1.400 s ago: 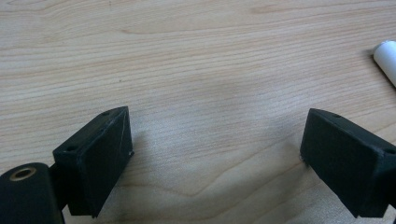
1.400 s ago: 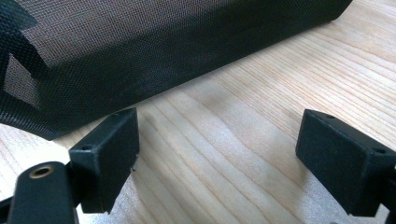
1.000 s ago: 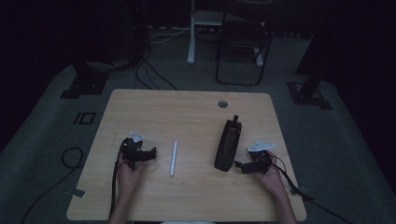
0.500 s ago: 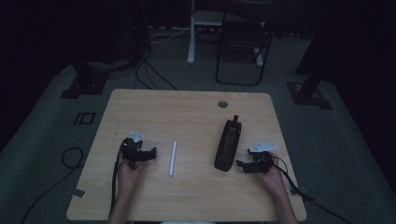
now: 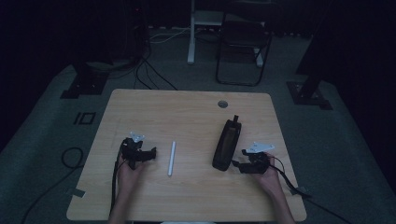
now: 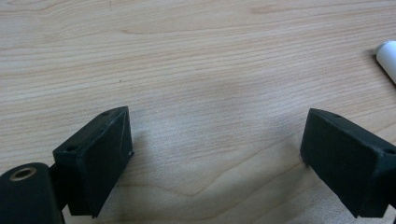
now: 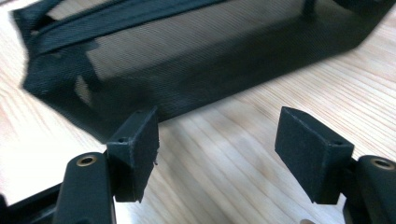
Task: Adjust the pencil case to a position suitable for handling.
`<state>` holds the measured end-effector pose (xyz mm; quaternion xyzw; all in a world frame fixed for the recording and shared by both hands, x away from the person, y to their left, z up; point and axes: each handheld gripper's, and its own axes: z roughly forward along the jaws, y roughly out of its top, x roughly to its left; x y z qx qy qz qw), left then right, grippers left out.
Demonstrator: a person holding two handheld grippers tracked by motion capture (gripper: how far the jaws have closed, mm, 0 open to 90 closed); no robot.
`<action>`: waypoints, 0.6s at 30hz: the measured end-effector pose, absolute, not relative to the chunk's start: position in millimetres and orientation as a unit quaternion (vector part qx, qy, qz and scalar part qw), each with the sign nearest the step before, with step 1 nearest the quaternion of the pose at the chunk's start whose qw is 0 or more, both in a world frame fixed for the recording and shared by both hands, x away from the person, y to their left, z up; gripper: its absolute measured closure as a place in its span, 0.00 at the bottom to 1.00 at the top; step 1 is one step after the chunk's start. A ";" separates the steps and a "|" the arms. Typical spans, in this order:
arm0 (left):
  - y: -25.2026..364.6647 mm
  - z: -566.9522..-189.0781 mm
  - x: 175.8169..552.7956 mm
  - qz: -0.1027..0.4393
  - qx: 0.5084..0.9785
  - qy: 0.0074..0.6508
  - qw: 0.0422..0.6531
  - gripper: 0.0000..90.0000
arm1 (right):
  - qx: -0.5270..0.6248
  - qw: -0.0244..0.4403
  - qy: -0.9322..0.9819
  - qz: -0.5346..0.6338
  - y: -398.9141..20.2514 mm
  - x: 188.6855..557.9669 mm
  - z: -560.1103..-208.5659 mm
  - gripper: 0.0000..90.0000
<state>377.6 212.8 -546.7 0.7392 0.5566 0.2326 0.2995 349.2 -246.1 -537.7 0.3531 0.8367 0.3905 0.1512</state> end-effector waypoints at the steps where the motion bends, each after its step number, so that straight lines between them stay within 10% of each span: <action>1: 212.8 -546.7 377.6 0.233 0.739 0.557 0.299 0.11 | 0.350 0.151 0.837 0.392 -243.3 348.7 -537.2 0.33; 18: 212.8 -546.7 377.5 0.233 0.739 0.557 0.299 0.11 | 0.305 0.152 0.842 0.419 -189.6 342.2 -529.0 0.55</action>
